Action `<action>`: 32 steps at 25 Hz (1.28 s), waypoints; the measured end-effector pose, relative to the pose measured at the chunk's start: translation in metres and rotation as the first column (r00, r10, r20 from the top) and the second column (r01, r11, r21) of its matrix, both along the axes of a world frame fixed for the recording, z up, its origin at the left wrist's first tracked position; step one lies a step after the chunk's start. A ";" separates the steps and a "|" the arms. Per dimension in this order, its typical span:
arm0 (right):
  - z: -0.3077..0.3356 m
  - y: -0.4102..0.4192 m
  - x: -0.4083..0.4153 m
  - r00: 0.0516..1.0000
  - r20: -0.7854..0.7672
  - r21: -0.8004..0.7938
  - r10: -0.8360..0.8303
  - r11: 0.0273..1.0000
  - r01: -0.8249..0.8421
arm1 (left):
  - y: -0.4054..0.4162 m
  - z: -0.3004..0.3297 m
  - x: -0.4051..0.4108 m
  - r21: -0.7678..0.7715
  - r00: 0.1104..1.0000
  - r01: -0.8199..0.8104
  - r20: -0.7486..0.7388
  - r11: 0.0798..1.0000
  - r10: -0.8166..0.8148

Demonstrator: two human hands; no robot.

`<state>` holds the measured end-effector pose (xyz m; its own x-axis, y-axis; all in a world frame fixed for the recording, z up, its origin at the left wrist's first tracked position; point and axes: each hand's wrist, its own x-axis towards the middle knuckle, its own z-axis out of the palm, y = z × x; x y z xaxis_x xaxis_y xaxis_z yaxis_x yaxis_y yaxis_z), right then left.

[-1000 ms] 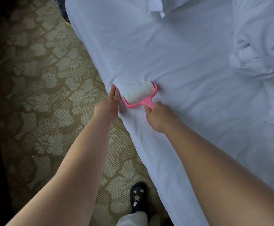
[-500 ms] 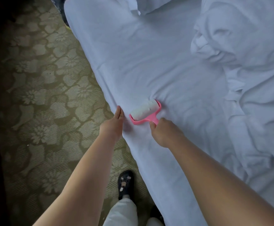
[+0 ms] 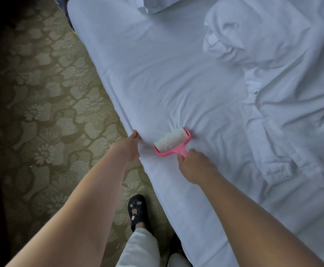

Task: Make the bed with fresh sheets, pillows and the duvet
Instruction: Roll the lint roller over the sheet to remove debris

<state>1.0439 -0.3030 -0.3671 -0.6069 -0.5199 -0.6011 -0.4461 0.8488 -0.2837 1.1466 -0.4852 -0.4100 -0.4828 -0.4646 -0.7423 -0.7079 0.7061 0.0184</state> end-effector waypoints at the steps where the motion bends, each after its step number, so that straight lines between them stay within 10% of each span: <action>1: -0.001 -0.004 -0.002 1.000 0.000 0.002 0.000 1.000 0.000 | -0.006 -0.001 -0.002 0.016 1.000 0.005 0.024 1.000 -0.006; 32: -0.021 -0.281 -0.062 0.994 -0.066 -0.071 -0.083 0.994 0.079 | -0.233 -0.020 -0.052 -0.138 0.984 0.134 -0.101 0.981 -0.148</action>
